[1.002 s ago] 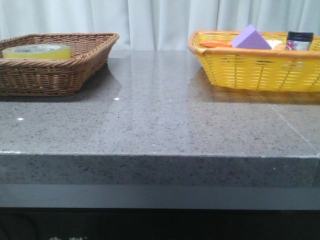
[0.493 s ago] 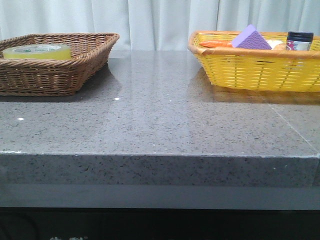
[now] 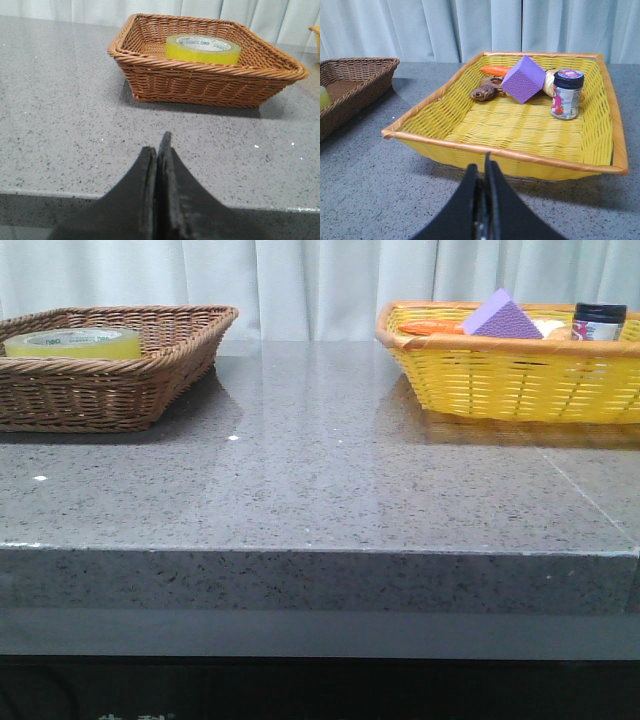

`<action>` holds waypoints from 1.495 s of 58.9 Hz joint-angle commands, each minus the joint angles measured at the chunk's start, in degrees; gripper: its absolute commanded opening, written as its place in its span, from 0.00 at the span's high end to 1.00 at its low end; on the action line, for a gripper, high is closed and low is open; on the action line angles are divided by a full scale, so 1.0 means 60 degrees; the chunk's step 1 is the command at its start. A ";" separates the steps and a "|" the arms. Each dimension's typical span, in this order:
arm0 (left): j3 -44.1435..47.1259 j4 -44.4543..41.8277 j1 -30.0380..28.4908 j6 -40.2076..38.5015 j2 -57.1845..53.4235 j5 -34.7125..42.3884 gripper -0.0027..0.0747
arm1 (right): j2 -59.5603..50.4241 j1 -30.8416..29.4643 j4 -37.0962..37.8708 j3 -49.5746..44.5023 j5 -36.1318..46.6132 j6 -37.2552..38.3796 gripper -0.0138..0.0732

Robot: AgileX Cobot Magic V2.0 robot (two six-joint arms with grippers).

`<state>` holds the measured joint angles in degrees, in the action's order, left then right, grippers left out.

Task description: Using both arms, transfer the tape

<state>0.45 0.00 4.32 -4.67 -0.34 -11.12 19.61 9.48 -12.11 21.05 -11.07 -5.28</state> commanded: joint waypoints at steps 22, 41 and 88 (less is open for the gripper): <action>0.0368 0.0078 -0.0028 -0.0052 -0.0193 0.0869 0.99 | 0.0045 -0.0028 -0.0021 0.0231 0.0764 -0.0044 0.94; 0.0368 0.0078 -0.0028 -0.0052 -0.0193 0.0869 0.99 | 0.0045 -0.0028 -0.0021 0.0231 0.0764 -0.0044 0.94; 0.0368 0.0078 -0.0028 -0.0052 -0.0175 0.0869 0.99 | -0.3653 -0.1600 0.0050 -0.3527 0.0543 -0.0128 0.94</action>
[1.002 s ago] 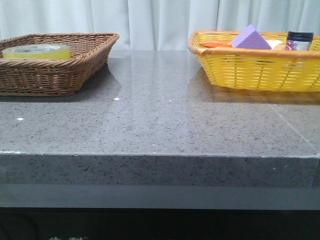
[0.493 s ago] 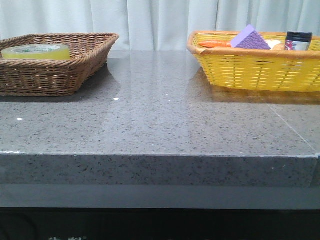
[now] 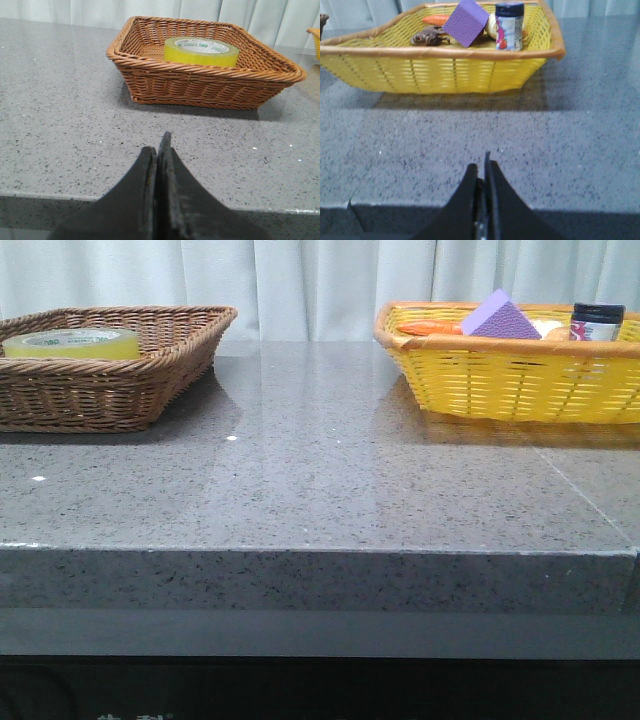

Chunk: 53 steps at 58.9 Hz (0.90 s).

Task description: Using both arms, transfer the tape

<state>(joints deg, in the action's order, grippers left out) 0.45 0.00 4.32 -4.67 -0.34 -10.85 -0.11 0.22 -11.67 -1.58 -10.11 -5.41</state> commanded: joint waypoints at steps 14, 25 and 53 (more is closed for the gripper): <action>0.0368 0.0078 -0.0028 -0.0052 -0.0175 0.0831 0.99 | -0.0327 -0.0056 -0.0023 0.0244 0.0130 -0.0106 0.94; 0.0368 0.0078 -0.0028 -0.0052 -0.0175 0.0831 0.99 | -0.0327 -0.0056 -0.0023 0.0244 0.0098 -0.0106 0.94; 0.0368 0.0078 -0.0028 -0.0052 -0.0175 0.0831 0.99 | -0.0327 -0.0056 -0.0023 0.0244 0.0098 -0.0106 0.94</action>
